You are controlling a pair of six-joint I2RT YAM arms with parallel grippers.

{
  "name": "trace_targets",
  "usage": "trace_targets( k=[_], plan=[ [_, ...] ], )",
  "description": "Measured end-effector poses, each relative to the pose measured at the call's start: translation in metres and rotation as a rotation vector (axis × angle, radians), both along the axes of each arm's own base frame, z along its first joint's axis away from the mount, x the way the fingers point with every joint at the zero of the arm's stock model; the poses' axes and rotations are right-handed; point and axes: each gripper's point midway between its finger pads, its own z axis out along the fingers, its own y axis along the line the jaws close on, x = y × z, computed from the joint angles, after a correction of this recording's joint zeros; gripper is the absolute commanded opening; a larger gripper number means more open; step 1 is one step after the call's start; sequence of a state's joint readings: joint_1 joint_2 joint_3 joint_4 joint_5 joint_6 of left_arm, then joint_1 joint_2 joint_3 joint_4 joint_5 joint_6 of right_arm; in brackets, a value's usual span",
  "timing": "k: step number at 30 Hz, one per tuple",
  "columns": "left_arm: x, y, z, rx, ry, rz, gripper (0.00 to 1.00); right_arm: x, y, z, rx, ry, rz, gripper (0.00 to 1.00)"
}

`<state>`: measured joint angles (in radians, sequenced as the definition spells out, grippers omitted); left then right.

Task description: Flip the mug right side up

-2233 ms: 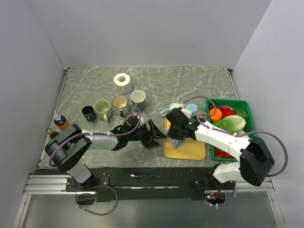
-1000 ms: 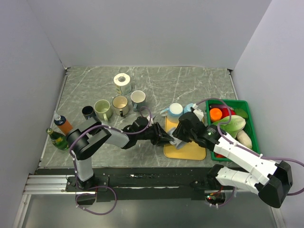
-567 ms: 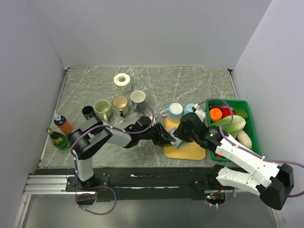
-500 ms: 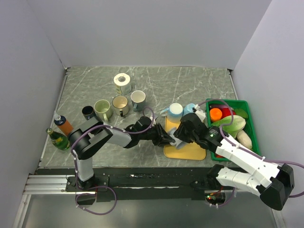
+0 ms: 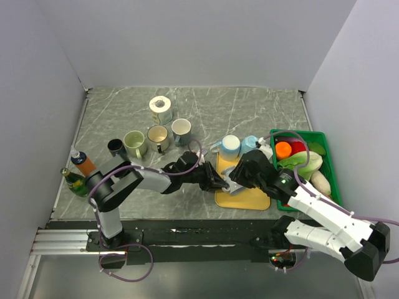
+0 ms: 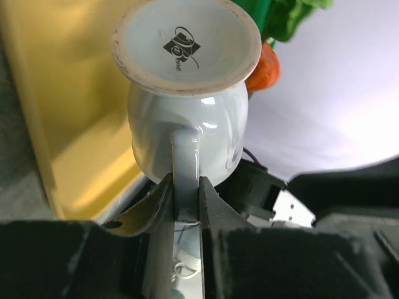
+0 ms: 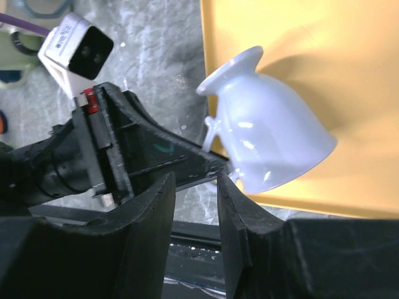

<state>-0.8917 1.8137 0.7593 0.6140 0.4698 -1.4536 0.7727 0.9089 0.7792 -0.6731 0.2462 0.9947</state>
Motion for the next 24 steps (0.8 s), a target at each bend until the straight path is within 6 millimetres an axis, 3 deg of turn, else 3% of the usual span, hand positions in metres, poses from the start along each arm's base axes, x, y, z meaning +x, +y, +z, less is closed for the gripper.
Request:
trace_targets(
  k=[4,8,11,17,20,24],
  plan=[
    [-0.001,0.011,0.028,-0.015,-0.084,-0.001,0.01,-0.002,-0.001,0.017,0.045,-0.058,0.017,0.42],
    [0.01,0.029,0.084,-0.072,-0.234,0.046,0.01,-0.003,0.003,0.044,0.131,-0.153,0.05,0.43],
    [0.022,0.049,0.113,-0.085,-0.317,0.108,0.01,-0.002,0.011,0.074,0.231,-0.265,0.09,0.45],
    [0.03,0.087,0.171,-0.177,-0.448,0.23,0.01,-0.009,0.025,0.088,0.316,-0.402,0.218,0.57],
    [0.024,0.099,0.189,-0.23,-0.485,0.259,0.01,-0.011,0.038,0.102,0.355,-0.479,0.299,0.65],
    [0.018,0.109,0.195,-0.275,-0.475,0.284,0.01,-0.012,0.054,0.134,0.399,-0.624,0.402,0.71]
  ],
)
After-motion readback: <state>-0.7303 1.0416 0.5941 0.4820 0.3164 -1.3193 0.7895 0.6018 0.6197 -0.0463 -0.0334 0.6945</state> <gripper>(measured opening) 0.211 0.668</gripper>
